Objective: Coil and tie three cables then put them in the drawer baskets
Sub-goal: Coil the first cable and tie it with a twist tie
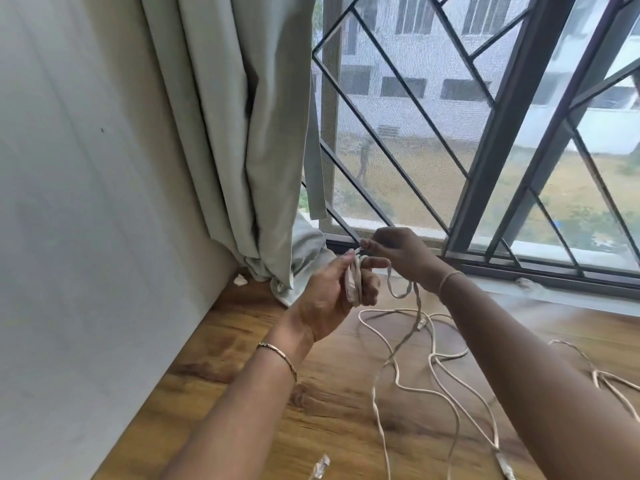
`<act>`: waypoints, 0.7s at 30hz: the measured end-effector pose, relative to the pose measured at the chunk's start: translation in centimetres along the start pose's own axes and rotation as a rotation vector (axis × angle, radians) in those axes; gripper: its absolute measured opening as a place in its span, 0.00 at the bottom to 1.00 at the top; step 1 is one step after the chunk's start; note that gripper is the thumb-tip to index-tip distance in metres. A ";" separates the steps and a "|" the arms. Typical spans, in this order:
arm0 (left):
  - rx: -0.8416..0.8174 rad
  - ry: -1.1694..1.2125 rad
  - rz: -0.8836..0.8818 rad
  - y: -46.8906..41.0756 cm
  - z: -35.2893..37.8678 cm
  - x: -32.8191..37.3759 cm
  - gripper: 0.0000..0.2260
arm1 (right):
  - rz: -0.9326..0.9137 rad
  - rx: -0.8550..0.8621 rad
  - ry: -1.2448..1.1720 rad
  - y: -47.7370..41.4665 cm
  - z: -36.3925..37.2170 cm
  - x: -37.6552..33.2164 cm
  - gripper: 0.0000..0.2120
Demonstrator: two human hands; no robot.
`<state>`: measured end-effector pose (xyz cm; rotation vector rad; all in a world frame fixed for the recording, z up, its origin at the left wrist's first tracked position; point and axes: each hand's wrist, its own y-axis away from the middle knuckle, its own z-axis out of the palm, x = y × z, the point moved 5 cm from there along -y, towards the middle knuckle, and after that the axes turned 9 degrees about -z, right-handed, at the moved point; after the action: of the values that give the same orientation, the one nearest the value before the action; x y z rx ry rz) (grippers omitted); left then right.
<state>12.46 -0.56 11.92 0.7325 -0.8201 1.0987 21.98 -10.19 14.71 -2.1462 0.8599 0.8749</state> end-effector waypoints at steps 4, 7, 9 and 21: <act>-0.073 0.012 -0.037 0.6 0.6 0.2 0.22 | 0.020 -0.048 -0.114 0.8 0.9 0.2 0.08; -0.105 0.008 -0.048 0.7 0.6 0.3 0.22 | 0.069 -0.108 -0.344 2.0 1.6 0.6 0.06; -0.115 -0.001 -0.043 0.6 0.5 0.4 0.22 | 0.079 -0.155 -0.494 2.5 2.1 0.6 0.05; -0.045 0.087 -0.037 -0.4 0.2 0.1 0.23 | 0.163 -0.092 -0.783 2.9 2.7 1.9 0.22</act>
<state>12.85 -0.82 12.04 0.6549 -0.7520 1.0682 19.96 -10.40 10.86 -1.5840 0.5844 1.6999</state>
